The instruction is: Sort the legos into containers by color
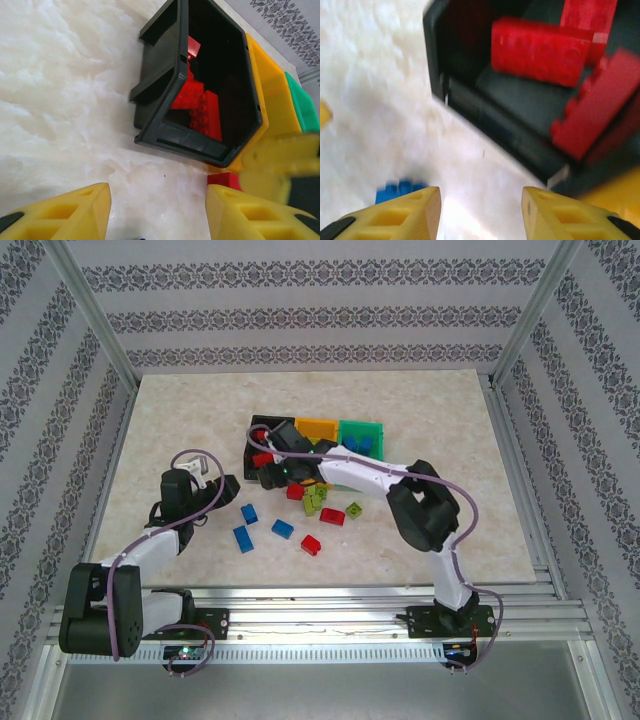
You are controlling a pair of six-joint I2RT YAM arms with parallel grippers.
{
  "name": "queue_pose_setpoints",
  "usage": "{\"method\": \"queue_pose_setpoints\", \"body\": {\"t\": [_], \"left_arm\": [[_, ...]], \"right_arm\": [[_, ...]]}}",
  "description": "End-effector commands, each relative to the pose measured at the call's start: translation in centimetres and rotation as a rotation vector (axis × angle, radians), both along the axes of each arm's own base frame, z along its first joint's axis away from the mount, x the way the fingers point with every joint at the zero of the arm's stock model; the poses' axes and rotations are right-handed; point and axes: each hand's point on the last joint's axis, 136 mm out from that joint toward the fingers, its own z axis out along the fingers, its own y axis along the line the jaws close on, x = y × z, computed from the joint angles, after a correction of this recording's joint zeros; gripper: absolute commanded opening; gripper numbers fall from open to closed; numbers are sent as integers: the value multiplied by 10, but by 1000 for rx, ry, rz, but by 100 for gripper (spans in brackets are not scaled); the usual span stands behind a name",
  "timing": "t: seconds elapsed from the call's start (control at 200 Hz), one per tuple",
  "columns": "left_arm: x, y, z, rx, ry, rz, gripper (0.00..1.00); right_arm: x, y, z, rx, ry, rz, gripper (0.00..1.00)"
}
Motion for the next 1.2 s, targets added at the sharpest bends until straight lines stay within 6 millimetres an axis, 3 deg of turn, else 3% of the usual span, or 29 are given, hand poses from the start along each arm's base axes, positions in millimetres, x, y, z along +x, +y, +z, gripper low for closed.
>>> {"method": "queue_pose_setpoints", "body": {"t": [0.0, 0.25, 0.385, 0.525, 0.734, 0.919, 1.194], "left_arm": [[8, -2, 10, -28, -43, -17, 52], [7, -6, 13, -51, -57, -33, 53], [8, -7, 12, -50, -54, -37, 53], [9, -9, 8, -62, -42, -44, 53], [10, -9, 5, -62, -34, -46, 53], [11, -9, 0, -64, -21, -48, 53], [12, -12, -3, -81, -9, -63, 53]], "right_arm": [[-30, -4, 25, 44, -44, 44, 47], [-99, -52, 16, 47, -14, 24, 47], [-123, -84, -6, -69, -20, 11, 48], [-144, -96, -20, -94, -3, 27, 48], [-158, -100, -30, -163, -17, 68, 48], [-158, -87, -34, -164, -11, 90, 48], [-154, -80, -58, -248, -12, 103, 49]]}}
